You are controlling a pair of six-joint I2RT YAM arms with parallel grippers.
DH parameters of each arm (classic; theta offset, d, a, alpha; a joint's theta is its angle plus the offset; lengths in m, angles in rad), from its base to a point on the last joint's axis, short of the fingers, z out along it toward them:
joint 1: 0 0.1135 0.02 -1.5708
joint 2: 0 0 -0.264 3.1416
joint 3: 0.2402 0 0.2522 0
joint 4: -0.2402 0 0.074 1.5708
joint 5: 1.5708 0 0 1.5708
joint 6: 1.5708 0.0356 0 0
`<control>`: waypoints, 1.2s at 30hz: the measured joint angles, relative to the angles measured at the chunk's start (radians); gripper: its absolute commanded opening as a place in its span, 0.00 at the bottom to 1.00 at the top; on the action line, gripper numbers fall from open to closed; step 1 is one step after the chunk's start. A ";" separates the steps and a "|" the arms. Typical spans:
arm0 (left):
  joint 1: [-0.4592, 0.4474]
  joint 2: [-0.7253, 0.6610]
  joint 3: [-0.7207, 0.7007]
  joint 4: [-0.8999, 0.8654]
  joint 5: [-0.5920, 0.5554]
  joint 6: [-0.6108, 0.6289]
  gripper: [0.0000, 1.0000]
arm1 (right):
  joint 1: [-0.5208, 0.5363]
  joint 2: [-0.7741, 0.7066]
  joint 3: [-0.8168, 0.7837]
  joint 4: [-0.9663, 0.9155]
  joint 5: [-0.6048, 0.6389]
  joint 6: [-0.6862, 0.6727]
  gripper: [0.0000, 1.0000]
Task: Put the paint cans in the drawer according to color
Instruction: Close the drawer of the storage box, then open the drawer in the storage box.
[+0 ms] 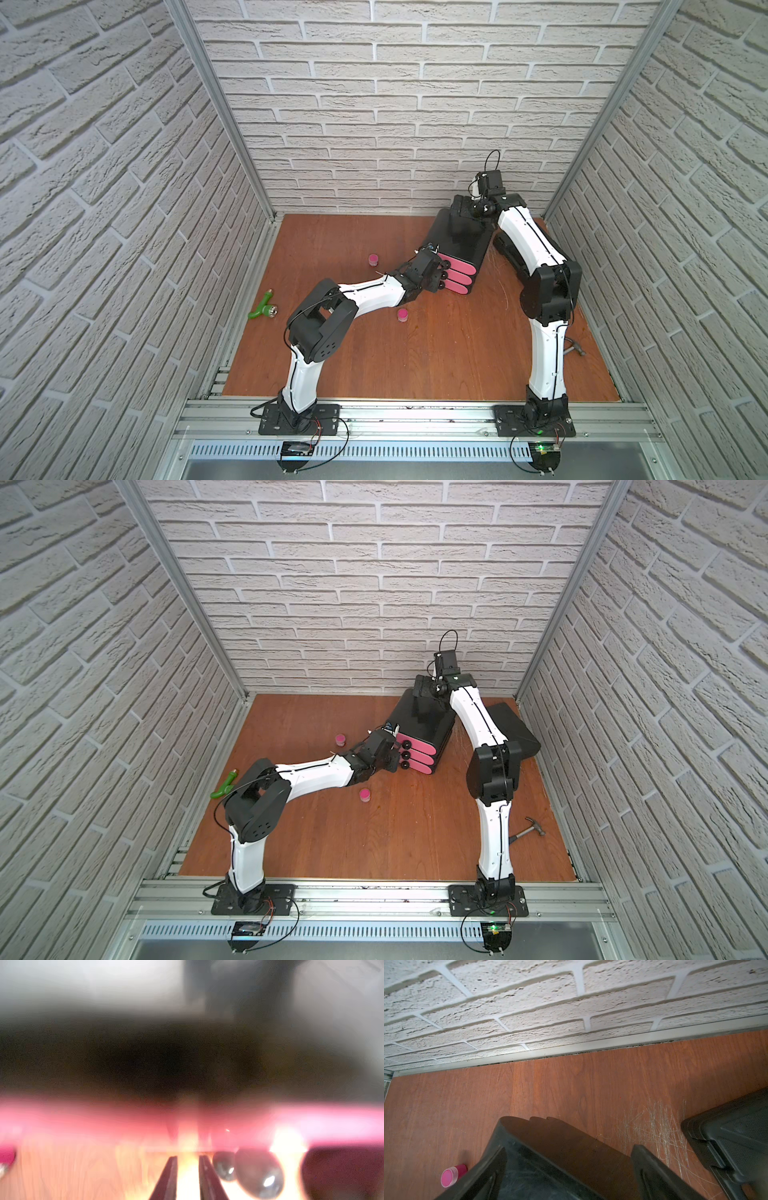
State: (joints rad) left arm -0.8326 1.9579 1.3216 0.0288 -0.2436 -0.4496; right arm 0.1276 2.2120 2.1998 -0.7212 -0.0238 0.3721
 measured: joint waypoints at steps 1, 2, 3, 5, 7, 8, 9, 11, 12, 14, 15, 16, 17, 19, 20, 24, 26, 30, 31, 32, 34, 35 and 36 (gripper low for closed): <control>0.000 -0.017 -0.023 -0.002 0.000 -0.023 0.32 | 0.000 0.000 0.000 0.000 0.000 -0.003 0.98; 0.000 -0.034 -0.043 -0.004 0.002 -0.045 0.33 | 0.000 0.000 0.000 0.000 0.000 -0.005 0.98; 0.000 -0.054 -0.064 -0.008 0.004 -0.068 0.36 | -0.001 0.000 0.000 0.001 -0.001 -0.006 0.98; 0.000 -0.090 -0.094 -0.016 0.014 -0.124 0.40 | -0.001 0.000 -0.002 0.002 -0.002 -0.009 0.98; 0.000 -0.125 -0.120 -0.013 0.028 -0.193 0.42 | -0.001 -0.002 -0.004 0.006 -0.003 -0.011 0.98; 0.001 -0.144 -0.138 0.000 0.037 -0.240 0.44 | -0.001 -0.002 -0.007 0.008 -0.004 -0.011 0.98; 0.002 -0.161 -0.159 0.015 0.048 -0.283 0.45 | -0.002 -0.004 -0.012 0.011 -0.004 -0.011 0.98; 0.003 -0.183 -0.198 0.050 0.068 -0.369 0.49 | -0.002 -0.007 -0.019 0.016 -0.004 -0.011 0.98; 0.005 -0.185 -0.211 0.064 0.077 -0.412 0.52 | -0.002 -0.008 -0.022 0.019 -0.004 -0.011 0.98; 0.008 -0.184 -0.228 0.093 0.100 -0.496 0.53 | -0.002 -0.013 -0.033 0.029 -0.004 -0.012 0.98; 0.010 -0.183 -0.237 0.117 0.110 -0.539 0.53 | -0.002 -0.016 -0.039 0.035 -0.005 -0.013 0.98; 0.010 -0.181 -0.246 0.145 0.117 -0.580 0.53 | -0.002 -0.019 -0.047 0.042 -0.005 -0.014 0.98; 0.010 -0.175 -0.251 0.175 0.122 -0.615 0.53 | -0.002 -0.023 -0.053 0.047 -0.005 -0.014 0.98; 0.010 -0.151 -0.253 0.233 0.133 -0.679 0.51 | -0.002 -0.029 -0.067 0.059 -0.006 -0.015 0.98; 0.009 -0.137 -0.253 0.252 0.136 -0.699 0.49 | -0.002 -0.032 -0.072 0.064 -0.006 -0.016 0.98; -0.001 -0.055 -0.251 0.328 0.138 -0.777 0.45 | -0.003 -0.044 -0.097 0.086 -0.009 -0.019 0.98; -0.012 -0.021 -0.249 0.335 0.132 -0.803 0.47 | -0.003 -0.048 -0.104 0.091 -0.010 -0.021 0.98; -0.042 0.032 -0.217 0.331 0.128 -0.816 0.50 | -0.004 -0.051 -0.110 0.094 -0.013 -0.023 0.98; -0.048 0.041 -0.209 0.335 0.128 -0.819 0.51 | -0.004 -0.052 -0.112 0.095 -0.014 -0.024 0.98; -0.052 0.050 -0.200 0.339 0.127 -0.819 0.51 | -0.004 -0.053 -0.113 0.097 -0.015 -0.025 0.98; -0.055 0.069 -0.182 0.345 0.123 -0.819 0.52 | -0.005 -0.056 -0.120 0.101 -0.016 -0.026 0.98; -0.055 0.077 -0.176 0.348 0.122 -0.819 0.52 | -0.005 -0.059 -0.124 0.104 -0.017 -0.026 0.98; -0.055 0.086 -0.168 0.349 0.119 -0.818 0.52 | -0.005 -0.063 -0.129 0.106 -0.018 -0.028 0.98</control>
State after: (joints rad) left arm -0.8875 2.0438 1.1534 0.3775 -0.1242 -1.2671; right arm 0.1226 2.1494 2.0712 -0.6155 -0.0414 0.3439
